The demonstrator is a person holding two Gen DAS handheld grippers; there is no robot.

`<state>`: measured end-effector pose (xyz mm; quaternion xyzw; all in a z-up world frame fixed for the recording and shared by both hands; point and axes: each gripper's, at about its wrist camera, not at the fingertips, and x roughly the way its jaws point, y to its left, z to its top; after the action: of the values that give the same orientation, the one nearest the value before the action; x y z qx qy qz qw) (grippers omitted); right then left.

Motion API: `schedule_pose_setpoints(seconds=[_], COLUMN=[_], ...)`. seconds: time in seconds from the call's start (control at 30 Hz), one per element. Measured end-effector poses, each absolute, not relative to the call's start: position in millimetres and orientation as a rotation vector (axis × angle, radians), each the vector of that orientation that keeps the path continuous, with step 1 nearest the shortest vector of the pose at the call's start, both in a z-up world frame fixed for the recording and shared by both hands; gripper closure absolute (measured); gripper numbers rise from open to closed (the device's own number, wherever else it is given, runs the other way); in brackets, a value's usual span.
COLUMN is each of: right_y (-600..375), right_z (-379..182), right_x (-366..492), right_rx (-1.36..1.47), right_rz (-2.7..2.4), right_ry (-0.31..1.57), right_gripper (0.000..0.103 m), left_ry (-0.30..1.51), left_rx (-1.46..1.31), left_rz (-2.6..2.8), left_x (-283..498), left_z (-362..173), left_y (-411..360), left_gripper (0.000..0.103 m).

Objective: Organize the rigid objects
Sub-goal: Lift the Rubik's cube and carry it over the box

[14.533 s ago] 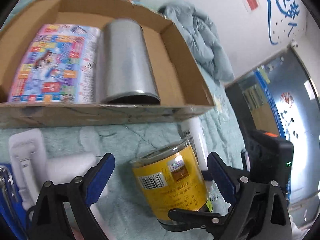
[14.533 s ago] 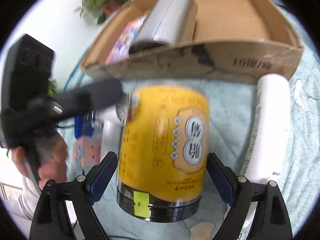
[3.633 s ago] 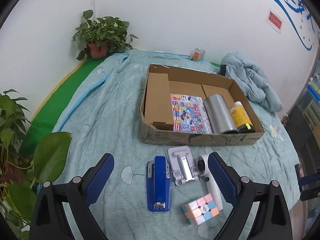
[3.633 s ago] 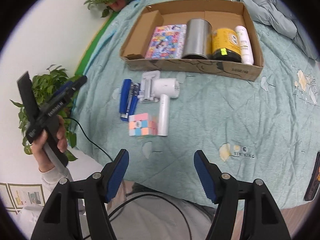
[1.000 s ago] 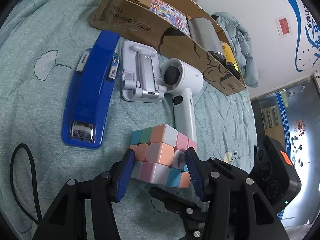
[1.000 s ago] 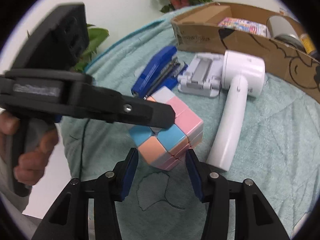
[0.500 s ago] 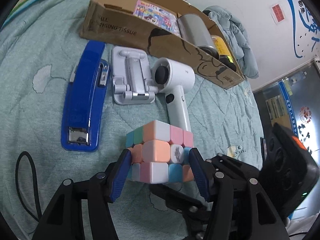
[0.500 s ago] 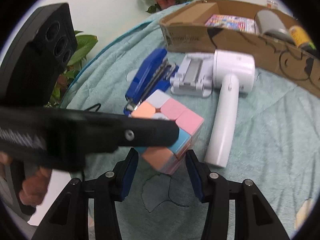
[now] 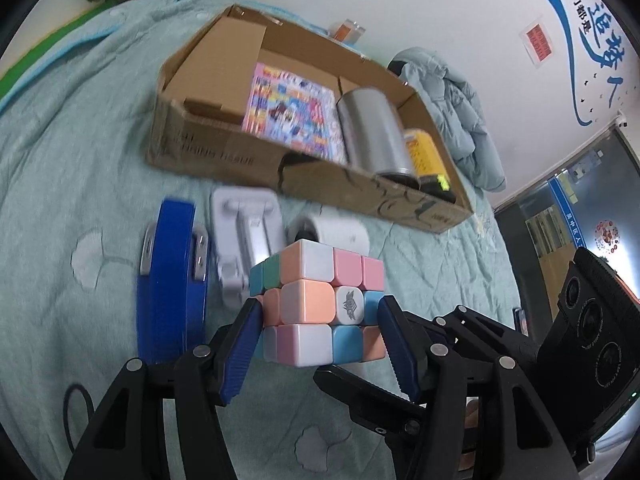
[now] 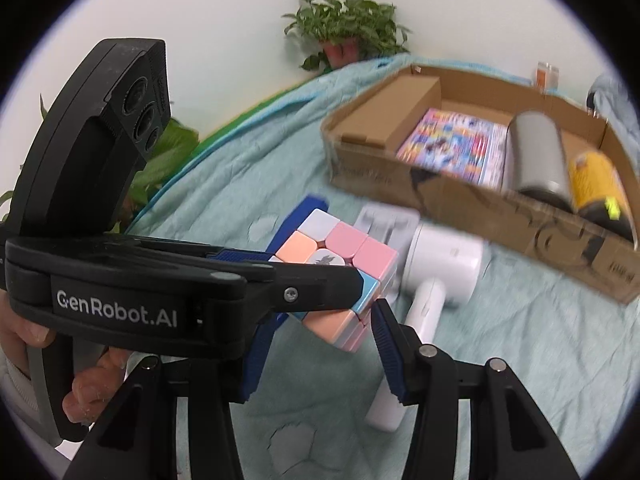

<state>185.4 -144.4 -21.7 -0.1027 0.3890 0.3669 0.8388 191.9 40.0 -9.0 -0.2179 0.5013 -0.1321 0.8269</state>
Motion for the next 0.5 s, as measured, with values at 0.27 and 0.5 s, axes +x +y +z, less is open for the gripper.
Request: schedule_pose_setpoints(seconds=[0.27, 0.5], right_y=[-135, -134], right_z=[15, 37], right_x=[227, 272], right_rx=[-0.279, -0.27], right_rz=[0.726, 0.737], right_ry=[0.719, 0.687], right_gripper=[0.054, 0.054], left_ry=[0.965, 0.936], left_rx=[-0.407, -0.401], left_rz=[-0.326, -0.335], left_x=[252, 308], left_z=[32, 49], left_y=[40, 46], left_gripper=[0.046, 0.046])
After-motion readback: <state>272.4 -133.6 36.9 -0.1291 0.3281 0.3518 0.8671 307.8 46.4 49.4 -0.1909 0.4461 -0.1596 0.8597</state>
